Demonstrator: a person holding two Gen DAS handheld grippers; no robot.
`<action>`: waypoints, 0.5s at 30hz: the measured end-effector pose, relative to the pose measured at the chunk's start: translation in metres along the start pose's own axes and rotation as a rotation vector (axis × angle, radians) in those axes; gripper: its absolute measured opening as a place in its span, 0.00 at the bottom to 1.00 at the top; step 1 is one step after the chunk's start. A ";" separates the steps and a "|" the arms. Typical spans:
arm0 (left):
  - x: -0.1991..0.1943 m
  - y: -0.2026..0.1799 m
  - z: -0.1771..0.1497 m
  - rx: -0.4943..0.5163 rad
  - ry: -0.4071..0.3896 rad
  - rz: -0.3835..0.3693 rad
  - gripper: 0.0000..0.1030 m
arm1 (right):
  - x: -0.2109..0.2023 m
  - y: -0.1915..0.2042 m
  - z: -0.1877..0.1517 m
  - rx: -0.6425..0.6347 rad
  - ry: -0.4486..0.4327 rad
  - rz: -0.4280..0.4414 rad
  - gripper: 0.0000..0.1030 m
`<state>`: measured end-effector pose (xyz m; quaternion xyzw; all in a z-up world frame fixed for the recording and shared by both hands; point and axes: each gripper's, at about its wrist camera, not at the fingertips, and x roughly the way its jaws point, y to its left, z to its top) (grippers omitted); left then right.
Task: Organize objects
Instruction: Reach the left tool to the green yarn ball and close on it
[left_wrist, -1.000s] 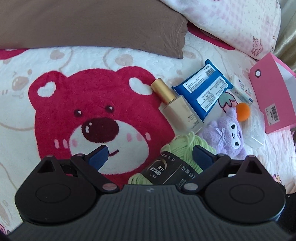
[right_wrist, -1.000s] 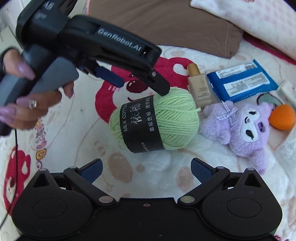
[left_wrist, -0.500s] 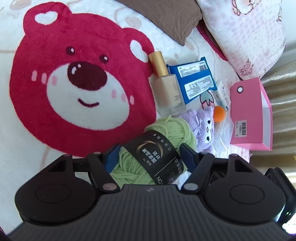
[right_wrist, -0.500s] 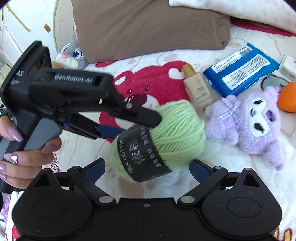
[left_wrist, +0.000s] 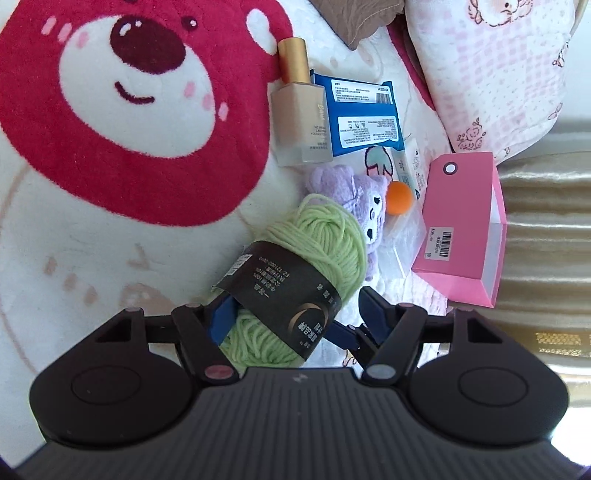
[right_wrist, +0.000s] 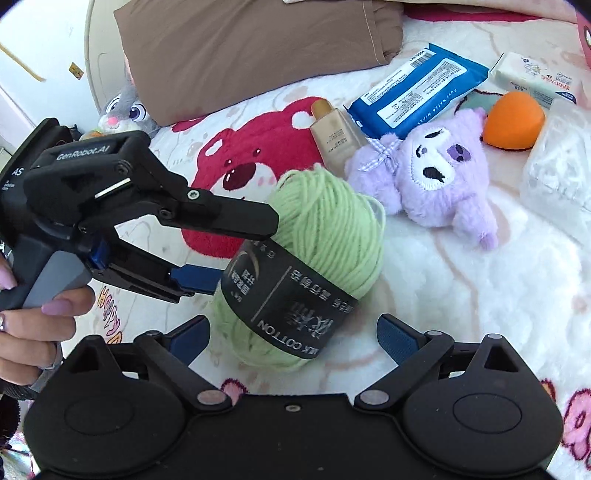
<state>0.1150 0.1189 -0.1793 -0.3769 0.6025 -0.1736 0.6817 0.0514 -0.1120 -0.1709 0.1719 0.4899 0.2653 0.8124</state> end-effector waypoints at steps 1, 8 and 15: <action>0.001 -0.001 -0.002 -0.020 -0.010 -0.002 0.66 | 0.001 0.000 0.001 0.004 -0.008 0.000 0.96; 0.002 -0.027 -0.020 0.156 -0.020 0.069 0.66 | 0.006 0.001 0.001 0.000 -0.019 -0.031 0.98; 0.002 -0.056 -0.039 0.465 -0.030 0.238 0.65 | -0.004 -0.002 0.000 -0.042 -0.059 -0.045 0.73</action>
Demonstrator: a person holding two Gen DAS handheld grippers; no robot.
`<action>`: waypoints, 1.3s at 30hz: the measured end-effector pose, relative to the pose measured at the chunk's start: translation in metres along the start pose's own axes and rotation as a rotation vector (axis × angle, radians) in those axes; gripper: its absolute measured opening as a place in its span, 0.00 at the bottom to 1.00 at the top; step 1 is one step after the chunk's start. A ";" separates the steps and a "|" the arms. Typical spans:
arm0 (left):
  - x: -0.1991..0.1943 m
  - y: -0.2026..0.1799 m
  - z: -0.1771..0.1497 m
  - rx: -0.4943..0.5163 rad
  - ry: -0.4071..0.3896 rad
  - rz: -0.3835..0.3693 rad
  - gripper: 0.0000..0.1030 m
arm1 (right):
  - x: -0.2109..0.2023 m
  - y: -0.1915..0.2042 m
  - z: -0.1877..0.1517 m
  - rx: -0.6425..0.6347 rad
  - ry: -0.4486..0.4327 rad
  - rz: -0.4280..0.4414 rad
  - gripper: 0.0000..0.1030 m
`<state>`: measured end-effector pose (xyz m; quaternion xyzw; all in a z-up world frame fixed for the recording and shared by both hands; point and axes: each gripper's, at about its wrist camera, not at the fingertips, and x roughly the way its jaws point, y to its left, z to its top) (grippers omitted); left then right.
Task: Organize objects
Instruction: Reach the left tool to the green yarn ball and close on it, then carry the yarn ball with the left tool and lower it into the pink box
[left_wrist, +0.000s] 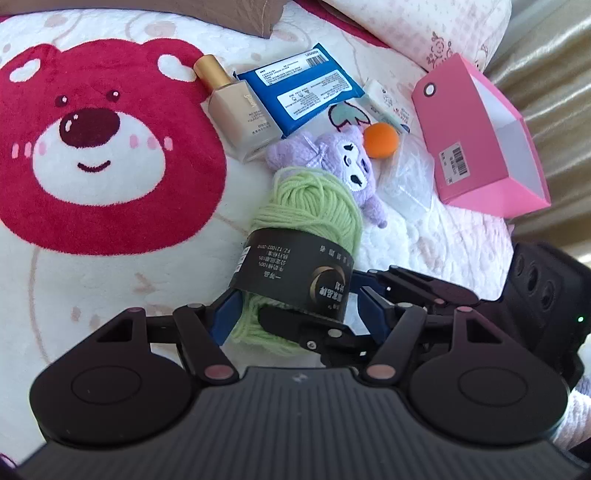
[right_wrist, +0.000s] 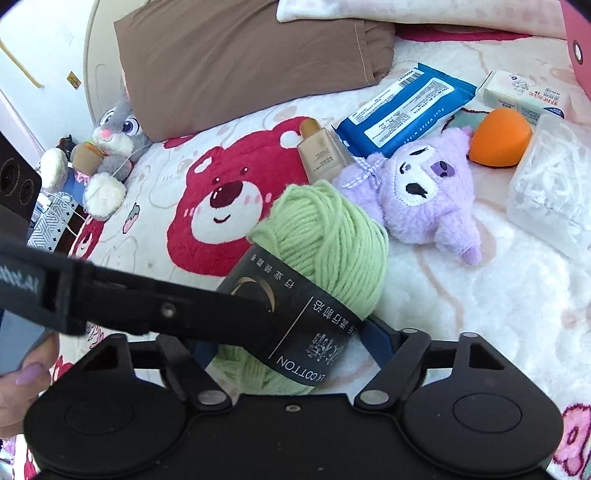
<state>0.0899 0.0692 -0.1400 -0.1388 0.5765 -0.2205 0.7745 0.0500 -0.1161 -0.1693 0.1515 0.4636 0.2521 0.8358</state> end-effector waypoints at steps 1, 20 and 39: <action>0.000 0.000 0.000 0.003 0.006 -0.001 0.65 | -0.002 0.002 0.000 -0.022 0.001 -0.008 0.71; 0.030 0.017 0.008 -0.195 -0.012 -0.195 0.62 | -0.031 -0.015 -0.006 -0.074 0.025 0.001 0.86; -0.058 -0.185 0.042 0.190 -0.175 -0.213 0.60 | -0.209 -0.002 0.037 -0.305 -0.280 -0.220 0.68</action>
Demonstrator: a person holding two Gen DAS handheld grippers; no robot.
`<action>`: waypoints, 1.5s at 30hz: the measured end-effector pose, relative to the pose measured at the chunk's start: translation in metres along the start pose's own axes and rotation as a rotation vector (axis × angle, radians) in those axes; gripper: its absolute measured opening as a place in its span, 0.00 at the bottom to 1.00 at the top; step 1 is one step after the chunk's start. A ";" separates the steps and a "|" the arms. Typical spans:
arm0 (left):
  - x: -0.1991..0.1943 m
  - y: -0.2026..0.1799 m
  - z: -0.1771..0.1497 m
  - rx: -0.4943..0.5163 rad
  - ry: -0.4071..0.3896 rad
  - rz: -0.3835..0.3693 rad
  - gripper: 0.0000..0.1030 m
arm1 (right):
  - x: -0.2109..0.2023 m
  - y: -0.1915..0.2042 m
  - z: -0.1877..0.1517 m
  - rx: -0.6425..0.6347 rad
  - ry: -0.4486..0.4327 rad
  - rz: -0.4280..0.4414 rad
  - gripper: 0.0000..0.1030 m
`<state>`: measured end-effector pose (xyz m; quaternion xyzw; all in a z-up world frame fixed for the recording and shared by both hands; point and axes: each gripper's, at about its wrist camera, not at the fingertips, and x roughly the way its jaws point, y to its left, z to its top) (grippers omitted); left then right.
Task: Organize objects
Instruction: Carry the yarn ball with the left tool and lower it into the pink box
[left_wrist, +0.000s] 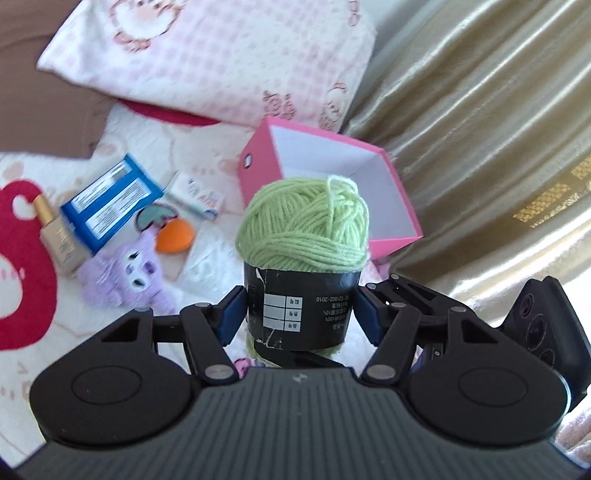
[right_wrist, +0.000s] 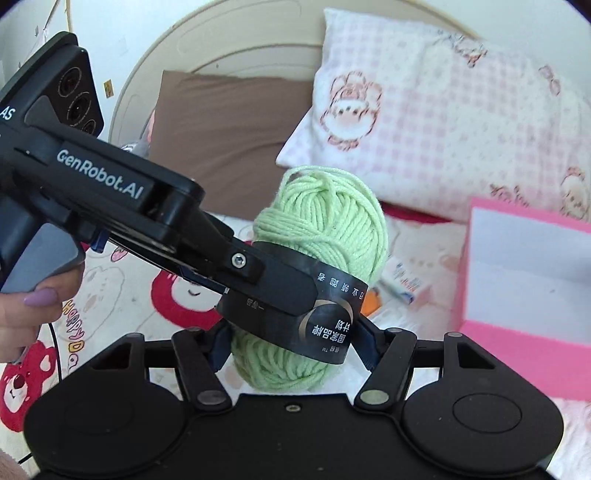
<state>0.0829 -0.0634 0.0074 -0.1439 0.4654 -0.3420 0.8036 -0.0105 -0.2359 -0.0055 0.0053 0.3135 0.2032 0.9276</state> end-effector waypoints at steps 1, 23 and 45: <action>0.005 -0.013 0.005 0.020 -0.007 -0.011 0.59 | -0.009 -0.010 0.003 0.011 -0.014 -0.013 0.68; 0.220 -0.093 0.101 -0.192 0.181 -0.165 0.59 | -0.008 -0.210 0.026 0.217 0.149 -0.222 0.68; 0.328 -0.058 0.089 -0.248 0.331 -0.102 0.48 | 0.088 -0.256 -0.009 0.232 0.501 -0.363 0.68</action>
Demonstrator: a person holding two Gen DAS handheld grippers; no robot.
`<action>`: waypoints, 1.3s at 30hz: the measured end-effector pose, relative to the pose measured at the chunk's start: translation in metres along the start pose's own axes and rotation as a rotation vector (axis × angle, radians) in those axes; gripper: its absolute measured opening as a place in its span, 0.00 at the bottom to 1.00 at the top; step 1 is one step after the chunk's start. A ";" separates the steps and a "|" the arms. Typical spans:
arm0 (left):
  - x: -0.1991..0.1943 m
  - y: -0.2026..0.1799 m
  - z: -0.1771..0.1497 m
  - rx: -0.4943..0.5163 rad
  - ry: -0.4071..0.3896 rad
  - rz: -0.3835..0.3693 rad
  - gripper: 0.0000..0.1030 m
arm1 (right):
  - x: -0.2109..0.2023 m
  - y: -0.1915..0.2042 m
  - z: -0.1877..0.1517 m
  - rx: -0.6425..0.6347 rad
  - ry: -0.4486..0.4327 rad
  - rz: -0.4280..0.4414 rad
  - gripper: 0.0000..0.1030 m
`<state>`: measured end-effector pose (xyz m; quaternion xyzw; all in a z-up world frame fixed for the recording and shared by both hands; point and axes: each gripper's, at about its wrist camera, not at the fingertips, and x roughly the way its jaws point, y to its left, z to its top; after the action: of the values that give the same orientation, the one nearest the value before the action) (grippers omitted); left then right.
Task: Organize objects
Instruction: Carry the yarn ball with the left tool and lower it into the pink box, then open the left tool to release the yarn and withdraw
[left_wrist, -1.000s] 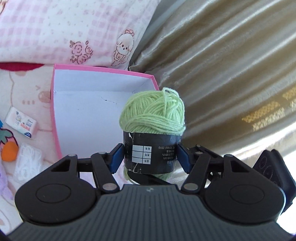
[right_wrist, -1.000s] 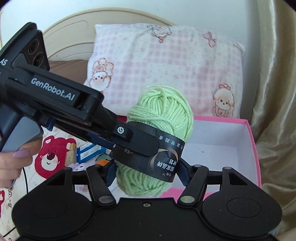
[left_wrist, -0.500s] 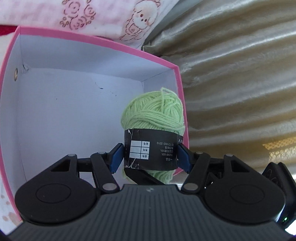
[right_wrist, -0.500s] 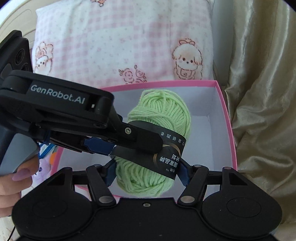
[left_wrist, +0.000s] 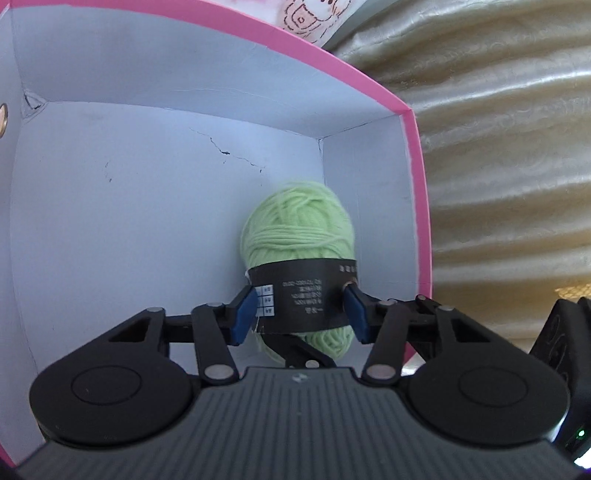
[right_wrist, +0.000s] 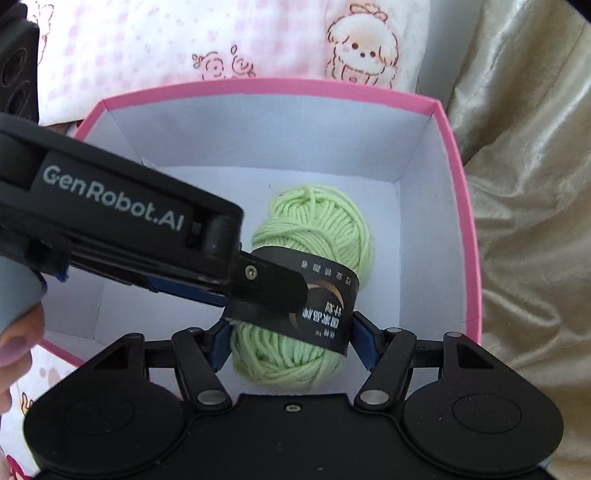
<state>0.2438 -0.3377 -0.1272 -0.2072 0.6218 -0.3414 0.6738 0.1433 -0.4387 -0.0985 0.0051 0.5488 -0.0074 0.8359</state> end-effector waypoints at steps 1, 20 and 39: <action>0.001 0.002 0.001 -0.002 0.004 -0.004 0.47 | 0.001 0.000 0.000 -0.007 0.001 -0.006 0.68; -0.012 -0.048 -0.016 0.233 -0.099 0.110 0.44 | -0.016 0.008 -0.020 -0.125 -0.199 -0.250 0.43; -0.208 -0.017 -0.095 0.283 -0.152 0.300 0.51 | -0.177 0.086 -0.054 -0.108 -0.336 0.176 0.57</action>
<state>0.1490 -0.1864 0.0162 -0.0410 0.5389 -0.3047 0.7842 0.0252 -0.3507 0.0423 0.0069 0.3986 0.0943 0.9123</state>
